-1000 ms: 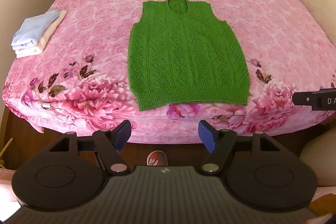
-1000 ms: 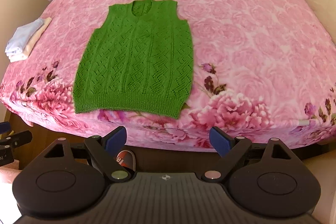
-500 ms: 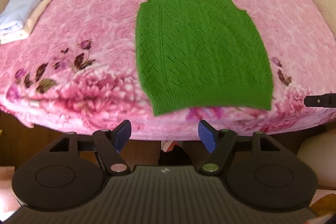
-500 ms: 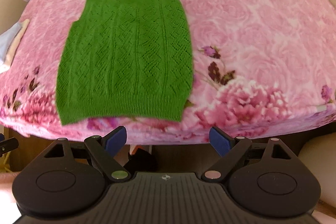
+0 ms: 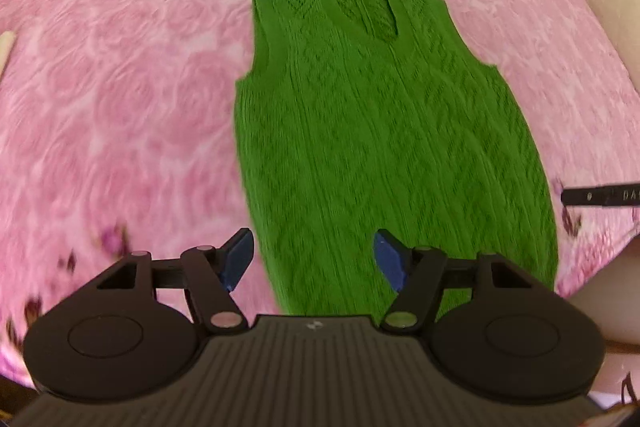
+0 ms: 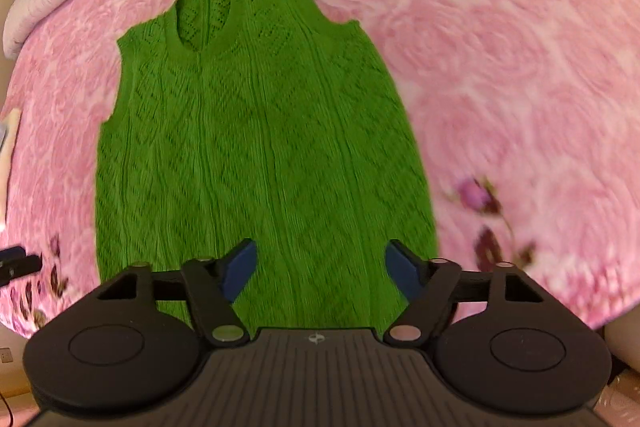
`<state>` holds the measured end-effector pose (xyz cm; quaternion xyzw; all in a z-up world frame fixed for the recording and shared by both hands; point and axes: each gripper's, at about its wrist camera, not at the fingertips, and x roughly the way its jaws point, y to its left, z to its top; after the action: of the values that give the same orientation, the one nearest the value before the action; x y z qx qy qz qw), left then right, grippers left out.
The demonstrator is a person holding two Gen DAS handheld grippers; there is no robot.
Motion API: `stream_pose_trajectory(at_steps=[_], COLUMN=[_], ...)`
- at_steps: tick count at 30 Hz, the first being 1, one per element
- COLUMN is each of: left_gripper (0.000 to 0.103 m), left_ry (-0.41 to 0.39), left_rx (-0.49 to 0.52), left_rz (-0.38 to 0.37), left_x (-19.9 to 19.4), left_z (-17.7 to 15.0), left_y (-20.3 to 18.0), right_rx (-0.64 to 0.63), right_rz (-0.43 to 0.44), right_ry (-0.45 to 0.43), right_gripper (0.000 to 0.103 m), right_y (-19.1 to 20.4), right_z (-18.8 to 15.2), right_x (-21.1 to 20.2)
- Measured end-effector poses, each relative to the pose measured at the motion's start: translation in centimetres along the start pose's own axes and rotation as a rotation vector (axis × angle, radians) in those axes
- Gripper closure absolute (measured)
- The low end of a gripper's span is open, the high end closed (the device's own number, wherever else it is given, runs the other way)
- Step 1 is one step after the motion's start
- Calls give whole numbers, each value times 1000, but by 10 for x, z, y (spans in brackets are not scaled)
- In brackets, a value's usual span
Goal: Fold clothes
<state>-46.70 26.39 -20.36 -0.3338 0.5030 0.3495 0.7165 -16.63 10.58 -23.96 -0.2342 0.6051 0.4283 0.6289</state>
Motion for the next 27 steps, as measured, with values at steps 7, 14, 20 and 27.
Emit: stream_pose_trajectory(at_steps=[7,14,20,27], left_gripper=[40,40,40,40], left_ry=[49,58,-8,-74], left_rx=[-8,-67,-134,-174], left_rz=[-40,-59,-68,-138], left_x=[67,124,160,189], left_z=[69,132,193,236], left_y=[21,50,85,114], right_rx=[-61,-177,-252,-300], right_rz=[-7,15,77,128], right_ry=[18,24,-65,-144], right_gripper=[39,54,56,55], right_y=[-9,-10,-14,-18], right_z=[79,163,246,296], right_x=[46,99,137,166])
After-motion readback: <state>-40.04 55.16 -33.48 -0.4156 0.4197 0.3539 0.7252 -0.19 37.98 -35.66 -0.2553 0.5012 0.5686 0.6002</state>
